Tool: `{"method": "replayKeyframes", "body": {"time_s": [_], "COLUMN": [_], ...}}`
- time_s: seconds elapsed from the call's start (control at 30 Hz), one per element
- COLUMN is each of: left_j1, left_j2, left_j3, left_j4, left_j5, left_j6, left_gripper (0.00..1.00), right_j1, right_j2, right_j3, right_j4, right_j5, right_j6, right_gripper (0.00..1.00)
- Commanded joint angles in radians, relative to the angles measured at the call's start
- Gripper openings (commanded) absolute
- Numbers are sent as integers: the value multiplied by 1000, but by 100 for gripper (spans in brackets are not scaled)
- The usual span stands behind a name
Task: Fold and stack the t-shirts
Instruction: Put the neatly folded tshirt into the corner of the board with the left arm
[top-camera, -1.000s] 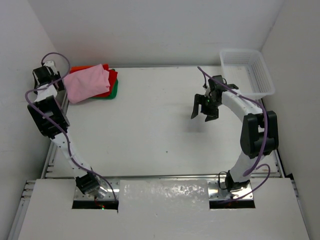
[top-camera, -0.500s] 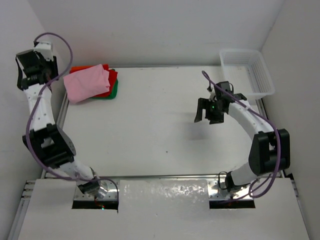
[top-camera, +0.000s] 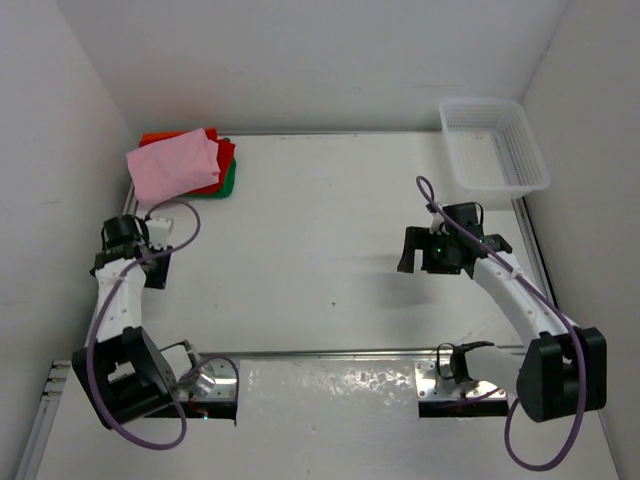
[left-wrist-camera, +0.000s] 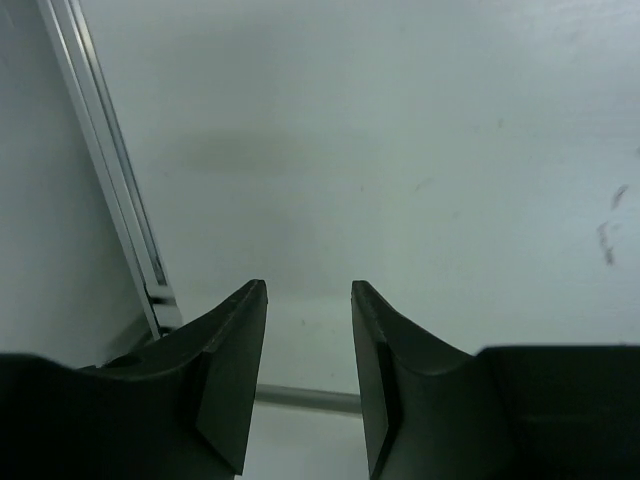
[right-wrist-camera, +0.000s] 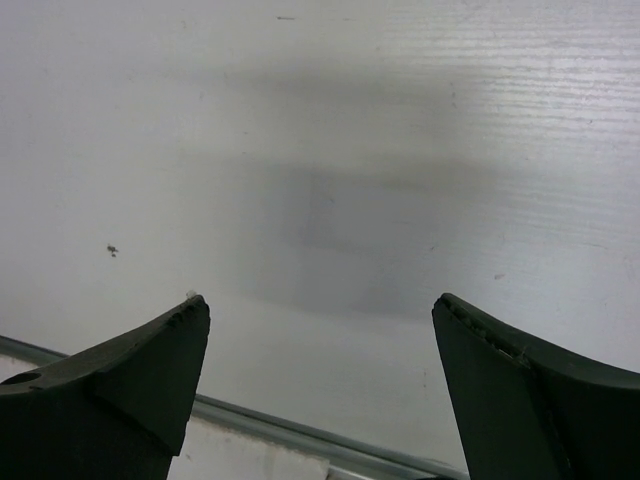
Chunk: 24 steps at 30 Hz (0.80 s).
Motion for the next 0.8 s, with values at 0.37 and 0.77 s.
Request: {"method": "replayKeyframes", "body": {"time_s": [0.37, 0.77], "left_j1": [16, 16], "left_j2": [-135, -133], "left_j3": [-197, -196], "left_j4": [146, 141], "left_j5": [-34, -34], "left_j6": [-31, -26], "left_gripper": [39, 40], "right_j1": [-5, -5], "right_j2": [-89, -190], "right_j3": [-91, -153], "right_j4": [82, 176], "right_j5": [80, 62], "right_j6": [3, -17], "right_gripper": [96, 96]}}
